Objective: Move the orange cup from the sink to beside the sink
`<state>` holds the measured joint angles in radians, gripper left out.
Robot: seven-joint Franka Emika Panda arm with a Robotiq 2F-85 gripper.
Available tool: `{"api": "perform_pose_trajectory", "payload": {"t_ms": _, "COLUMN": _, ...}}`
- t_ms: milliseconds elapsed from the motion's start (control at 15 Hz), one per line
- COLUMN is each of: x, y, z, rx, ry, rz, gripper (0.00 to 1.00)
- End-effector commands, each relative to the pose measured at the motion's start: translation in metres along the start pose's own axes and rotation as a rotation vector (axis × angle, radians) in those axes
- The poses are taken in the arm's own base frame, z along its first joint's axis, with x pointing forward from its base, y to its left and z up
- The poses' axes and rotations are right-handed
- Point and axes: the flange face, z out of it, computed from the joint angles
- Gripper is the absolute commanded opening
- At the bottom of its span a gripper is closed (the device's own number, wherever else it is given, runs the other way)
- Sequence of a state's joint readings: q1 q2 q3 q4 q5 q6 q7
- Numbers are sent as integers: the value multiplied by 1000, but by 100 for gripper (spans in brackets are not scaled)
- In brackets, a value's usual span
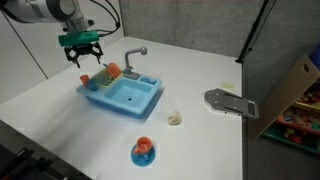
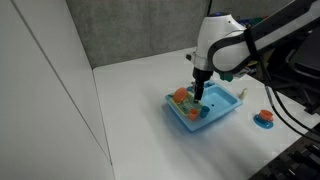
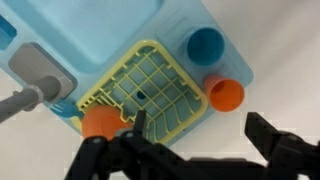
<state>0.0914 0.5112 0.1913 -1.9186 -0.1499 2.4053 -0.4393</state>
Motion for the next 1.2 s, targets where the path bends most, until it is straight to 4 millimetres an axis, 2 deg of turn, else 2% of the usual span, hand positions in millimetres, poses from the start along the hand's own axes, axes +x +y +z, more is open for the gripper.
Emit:
{"api": "perform_pose_trajectory", "payload": {"t_ms": 0, "x": -24, "y": 13, "z": -27, "rx": 10, "ry": -12, "rz": 170, "gripper": 100}}
{"api": "perform_pose_trajectory", "payload": {"t_ms": 467, "x": -78, "y": 42, "z": -61, "rx": -11, "ry": -89, "rz": 454, "gripper": 100}}
{"api": "perform_pose_trajectory", "payload": {"t_ms": 1133, "x": -161, "y": 43, "z": -119, "rx": 38, "ry": -207, "rz": 669, "gripper": 100}}
